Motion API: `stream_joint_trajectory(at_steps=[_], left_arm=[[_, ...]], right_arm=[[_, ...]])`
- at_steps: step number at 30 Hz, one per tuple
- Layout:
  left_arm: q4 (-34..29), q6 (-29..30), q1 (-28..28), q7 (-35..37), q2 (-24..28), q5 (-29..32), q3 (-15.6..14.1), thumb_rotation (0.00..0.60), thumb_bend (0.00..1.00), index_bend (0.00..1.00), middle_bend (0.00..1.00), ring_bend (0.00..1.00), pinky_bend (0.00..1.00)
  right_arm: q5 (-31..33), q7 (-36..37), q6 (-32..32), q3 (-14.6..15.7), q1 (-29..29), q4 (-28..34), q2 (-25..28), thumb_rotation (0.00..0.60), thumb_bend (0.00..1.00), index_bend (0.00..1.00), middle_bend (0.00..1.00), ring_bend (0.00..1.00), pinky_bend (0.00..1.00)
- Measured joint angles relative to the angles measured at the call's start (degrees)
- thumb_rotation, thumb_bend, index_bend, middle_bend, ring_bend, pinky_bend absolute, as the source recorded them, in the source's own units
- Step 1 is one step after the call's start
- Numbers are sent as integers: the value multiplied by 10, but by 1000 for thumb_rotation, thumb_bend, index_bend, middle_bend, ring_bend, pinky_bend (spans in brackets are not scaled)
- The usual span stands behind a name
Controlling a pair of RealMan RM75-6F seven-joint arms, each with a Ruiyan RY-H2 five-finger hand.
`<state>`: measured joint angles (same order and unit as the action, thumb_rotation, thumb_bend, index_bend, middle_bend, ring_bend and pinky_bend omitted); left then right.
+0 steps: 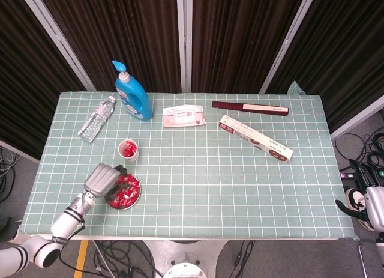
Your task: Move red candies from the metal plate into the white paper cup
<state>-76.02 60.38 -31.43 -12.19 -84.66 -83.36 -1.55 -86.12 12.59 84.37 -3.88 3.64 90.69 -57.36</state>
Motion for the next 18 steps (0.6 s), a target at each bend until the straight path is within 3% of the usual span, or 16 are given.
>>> stream_joint_trajectory(at_steps=[18], left_arm=[[10,-62,-33,-13,-26,-5,0,600,312,454,485,918,1000]], right_arm=[[5,-4,-3,0,0,3,1,600,101,0,144,101,447]])
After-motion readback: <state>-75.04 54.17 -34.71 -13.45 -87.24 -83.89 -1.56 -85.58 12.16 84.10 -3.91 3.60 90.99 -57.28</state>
